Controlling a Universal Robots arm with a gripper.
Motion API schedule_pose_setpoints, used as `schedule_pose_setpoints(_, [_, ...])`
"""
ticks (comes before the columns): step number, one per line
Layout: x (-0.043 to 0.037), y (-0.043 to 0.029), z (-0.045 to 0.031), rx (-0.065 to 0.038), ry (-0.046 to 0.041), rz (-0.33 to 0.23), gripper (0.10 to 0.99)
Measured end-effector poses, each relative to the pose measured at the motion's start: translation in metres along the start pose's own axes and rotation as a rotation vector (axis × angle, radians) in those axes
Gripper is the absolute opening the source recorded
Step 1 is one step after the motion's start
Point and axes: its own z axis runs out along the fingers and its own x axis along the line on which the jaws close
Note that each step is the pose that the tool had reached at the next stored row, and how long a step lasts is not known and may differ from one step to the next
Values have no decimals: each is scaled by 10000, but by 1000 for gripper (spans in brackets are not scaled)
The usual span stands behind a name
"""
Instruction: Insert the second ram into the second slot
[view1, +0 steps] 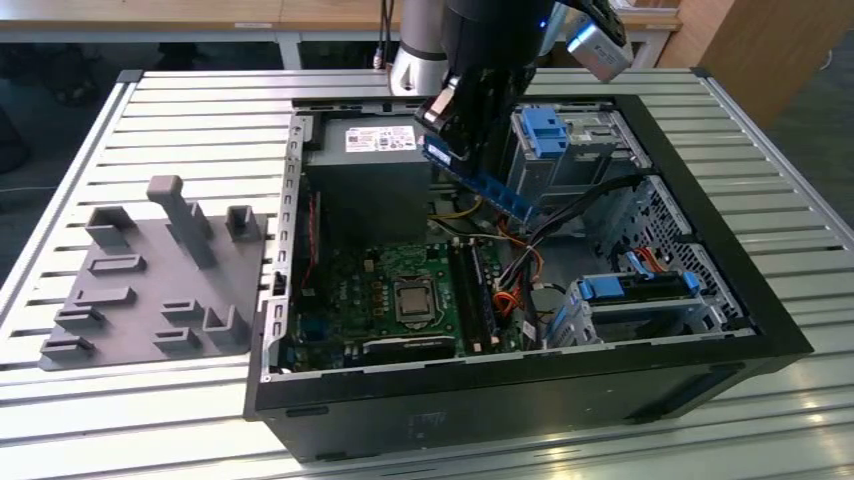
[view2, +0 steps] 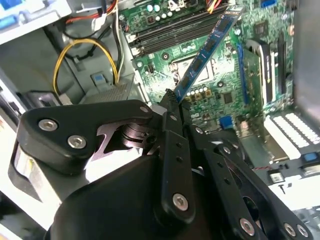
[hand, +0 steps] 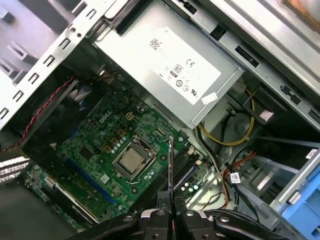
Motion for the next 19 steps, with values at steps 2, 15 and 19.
schedule_pose_setpoints(2, [0, 0, 4, 6, 2, 351, 141])
schedule_pose_setpoints(15, [0, 0, 28, 49, 15, 2651, 141])
schedule_pose_setpoints(19, [-1, -1, 36, 62, 19, 3373, 141])
